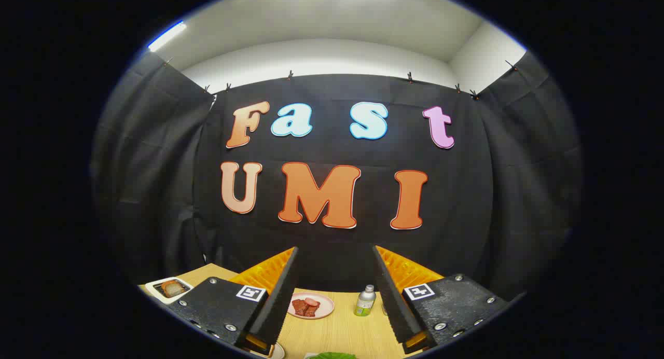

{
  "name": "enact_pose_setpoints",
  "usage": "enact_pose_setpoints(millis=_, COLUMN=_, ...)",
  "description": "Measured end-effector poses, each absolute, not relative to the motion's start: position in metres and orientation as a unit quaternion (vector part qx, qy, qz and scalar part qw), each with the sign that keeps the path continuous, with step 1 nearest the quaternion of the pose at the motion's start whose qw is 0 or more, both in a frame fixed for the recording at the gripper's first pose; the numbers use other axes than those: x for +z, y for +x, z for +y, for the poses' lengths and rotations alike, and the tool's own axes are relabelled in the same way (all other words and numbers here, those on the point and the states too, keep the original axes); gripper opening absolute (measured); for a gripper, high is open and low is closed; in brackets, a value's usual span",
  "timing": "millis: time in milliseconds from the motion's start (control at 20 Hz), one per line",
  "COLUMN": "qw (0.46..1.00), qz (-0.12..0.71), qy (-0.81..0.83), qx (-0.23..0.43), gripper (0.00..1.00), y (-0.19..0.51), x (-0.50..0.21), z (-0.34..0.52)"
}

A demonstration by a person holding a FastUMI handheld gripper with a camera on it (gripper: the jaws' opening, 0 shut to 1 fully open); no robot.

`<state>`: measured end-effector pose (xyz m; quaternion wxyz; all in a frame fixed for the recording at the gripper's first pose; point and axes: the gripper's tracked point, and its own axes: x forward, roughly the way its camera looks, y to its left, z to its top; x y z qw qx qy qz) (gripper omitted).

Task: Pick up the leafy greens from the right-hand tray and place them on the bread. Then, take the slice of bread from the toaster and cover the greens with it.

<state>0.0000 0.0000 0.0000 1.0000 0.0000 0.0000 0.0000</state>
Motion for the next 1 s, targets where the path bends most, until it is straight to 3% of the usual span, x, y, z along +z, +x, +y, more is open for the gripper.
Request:
enact_pose_setpoints(millis=600, qw=0.998, qz=0.032, qy=-0.038, qx=-0.033, gripper=0.88, y=0.002, x=-0.024, z=-0.016)
enact_pose_setpoints(millis=1000, qw=0.988, qz=0.144, qy=-0.042, qx=-0.049, gripper=0.88, y=-0.001, x=-0.121, z=-0.034)
